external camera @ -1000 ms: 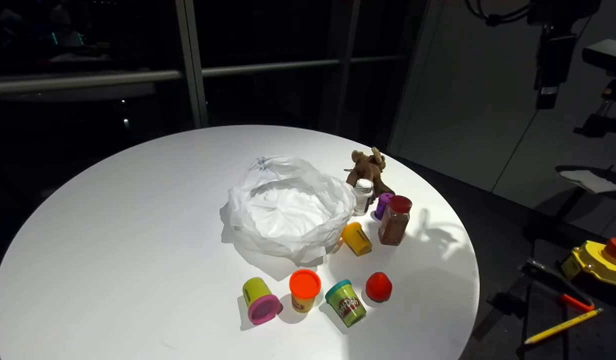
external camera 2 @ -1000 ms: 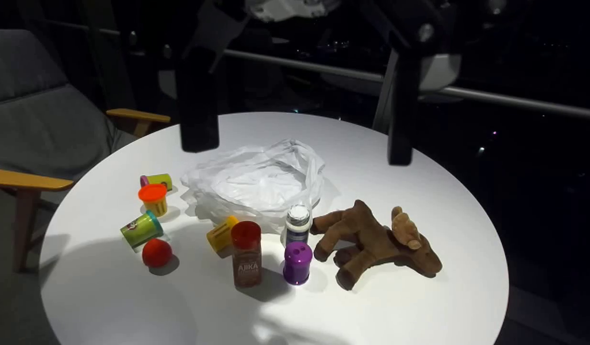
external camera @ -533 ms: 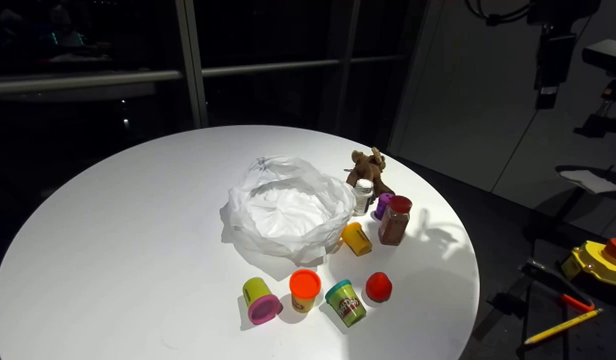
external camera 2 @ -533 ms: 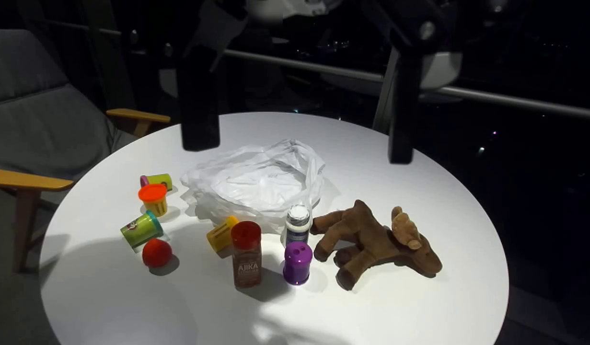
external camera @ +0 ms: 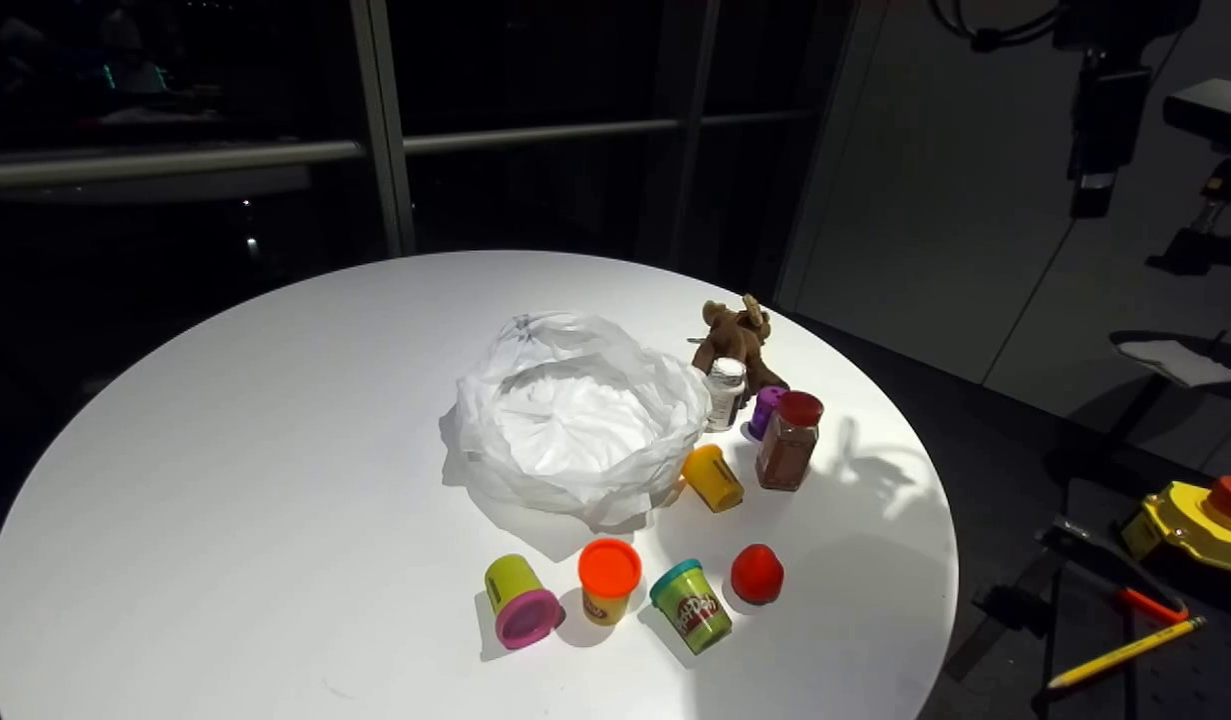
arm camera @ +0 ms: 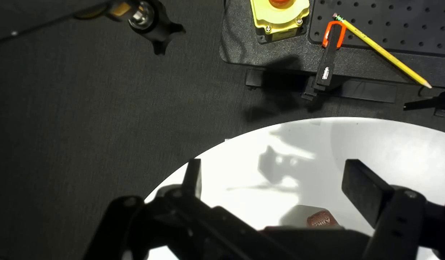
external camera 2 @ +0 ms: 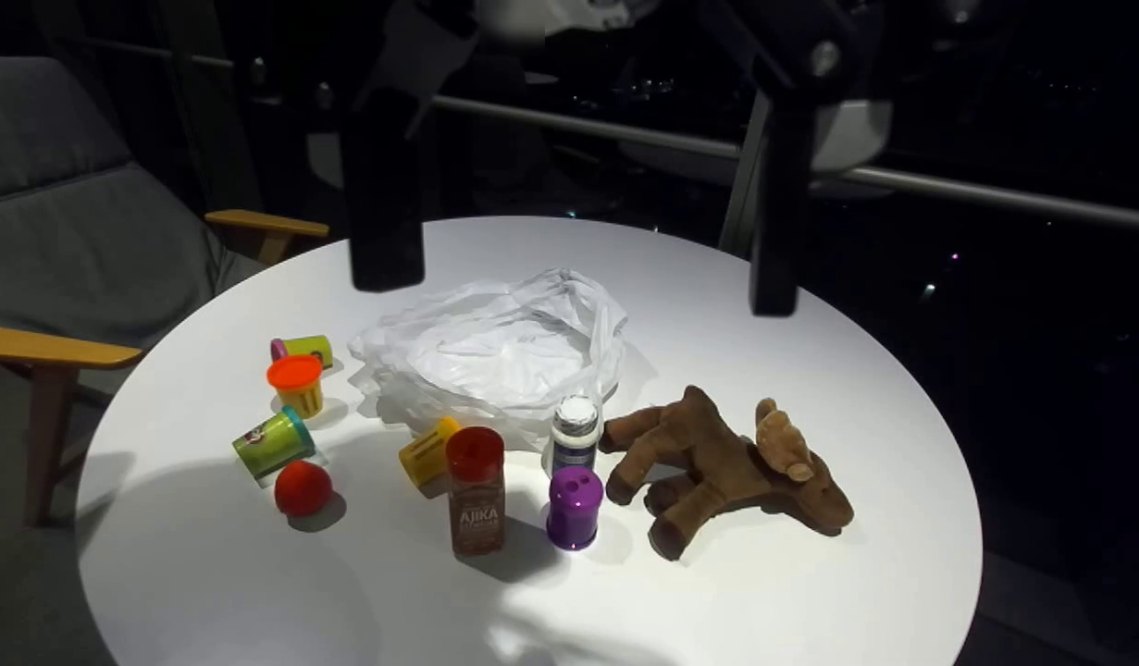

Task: Put all the objects in the white plastic bag

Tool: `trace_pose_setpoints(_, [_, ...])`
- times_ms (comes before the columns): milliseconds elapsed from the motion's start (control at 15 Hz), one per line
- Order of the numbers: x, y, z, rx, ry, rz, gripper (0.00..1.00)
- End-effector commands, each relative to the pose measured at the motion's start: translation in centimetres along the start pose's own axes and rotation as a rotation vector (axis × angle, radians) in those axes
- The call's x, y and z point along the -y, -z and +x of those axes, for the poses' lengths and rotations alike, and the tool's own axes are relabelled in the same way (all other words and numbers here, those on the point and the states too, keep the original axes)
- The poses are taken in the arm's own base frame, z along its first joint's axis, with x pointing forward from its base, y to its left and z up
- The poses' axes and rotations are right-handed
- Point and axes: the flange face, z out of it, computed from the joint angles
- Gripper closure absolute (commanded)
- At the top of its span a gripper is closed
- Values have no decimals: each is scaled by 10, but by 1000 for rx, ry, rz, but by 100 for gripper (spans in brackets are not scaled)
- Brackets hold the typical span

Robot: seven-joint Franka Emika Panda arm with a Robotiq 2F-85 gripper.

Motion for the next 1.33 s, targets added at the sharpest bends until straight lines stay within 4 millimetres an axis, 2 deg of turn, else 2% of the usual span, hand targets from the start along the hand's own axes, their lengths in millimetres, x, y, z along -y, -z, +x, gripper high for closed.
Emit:
trace_pose_setpoints(0, [0,1,0,1,0,1,0])
trace_pose_setpoints(133, [0,1,0,1,0,1,0])
trace_pose_setpoints(267, [15,1,10,-11,-28,-3,0])
trace_pose_setpoints(800, [116,-10,43,-28,-295,115,0])
trace_pose_setpoints(1067, [151,-33,78,-112,-371,117,0])
trace_pose_setpoints(1267, [172,-63,106,-126,-391,106,0])
